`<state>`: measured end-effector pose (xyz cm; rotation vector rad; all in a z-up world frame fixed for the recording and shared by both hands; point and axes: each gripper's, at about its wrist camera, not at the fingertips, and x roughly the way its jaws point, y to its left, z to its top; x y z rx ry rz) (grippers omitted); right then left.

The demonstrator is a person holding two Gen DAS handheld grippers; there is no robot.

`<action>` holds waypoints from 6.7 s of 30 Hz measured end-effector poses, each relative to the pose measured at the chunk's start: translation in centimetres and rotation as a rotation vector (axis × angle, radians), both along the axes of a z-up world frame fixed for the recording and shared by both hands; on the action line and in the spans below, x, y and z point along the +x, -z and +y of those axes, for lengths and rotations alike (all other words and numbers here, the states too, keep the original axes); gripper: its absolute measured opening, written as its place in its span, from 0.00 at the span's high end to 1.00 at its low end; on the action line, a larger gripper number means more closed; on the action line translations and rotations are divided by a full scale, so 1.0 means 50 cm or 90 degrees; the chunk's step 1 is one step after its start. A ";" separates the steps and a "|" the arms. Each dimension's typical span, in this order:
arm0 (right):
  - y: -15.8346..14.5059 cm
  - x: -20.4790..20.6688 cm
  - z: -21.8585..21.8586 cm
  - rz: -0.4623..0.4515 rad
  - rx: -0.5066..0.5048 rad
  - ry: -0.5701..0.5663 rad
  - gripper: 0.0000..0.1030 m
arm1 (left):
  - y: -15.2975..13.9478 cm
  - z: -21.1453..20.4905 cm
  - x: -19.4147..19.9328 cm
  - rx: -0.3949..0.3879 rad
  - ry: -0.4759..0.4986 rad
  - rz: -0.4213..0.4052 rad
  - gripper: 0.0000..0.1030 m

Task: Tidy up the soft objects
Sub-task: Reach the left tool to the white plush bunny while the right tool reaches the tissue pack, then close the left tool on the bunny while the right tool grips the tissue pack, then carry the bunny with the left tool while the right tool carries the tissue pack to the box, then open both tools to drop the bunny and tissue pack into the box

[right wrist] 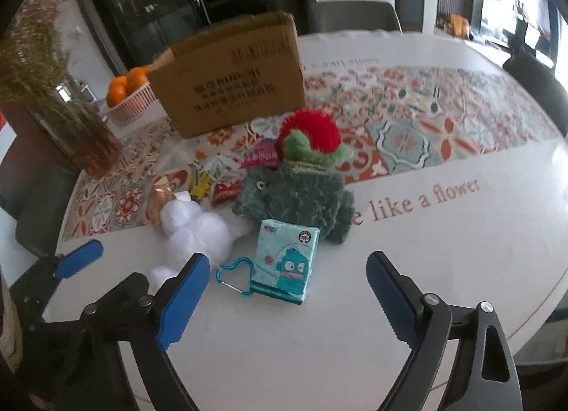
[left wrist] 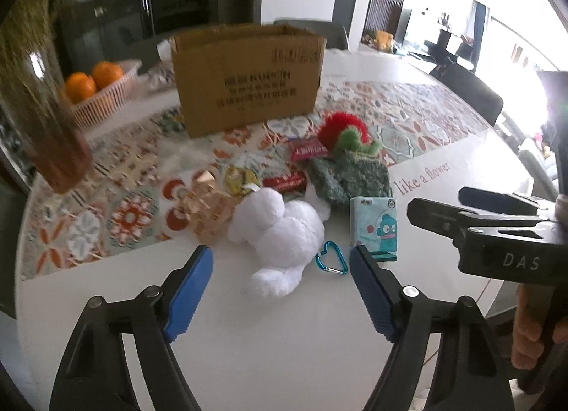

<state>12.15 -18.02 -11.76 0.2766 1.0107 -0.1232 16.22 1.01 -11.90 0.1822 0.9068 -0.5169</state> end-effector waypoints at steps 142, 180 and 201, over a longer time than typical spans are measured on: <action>-0.306 0.442 -0.053 -0.206 -0.017 -0.166 0.45 | -0.289 -0.075 0.394 -0.054 -0.133 -0.170 0.42; -0.118 0.719 -0.069 0.065 0.016 -0.223 0.44 | -0.121 -0.156 0.650 0.057 -0.017 0.063 0.42; -0.105 0.718 -0.059 0.080 0.000 -0.221 0.33 | -0.104 -0.154 0.644 0.106 -0.035 0.053 0.21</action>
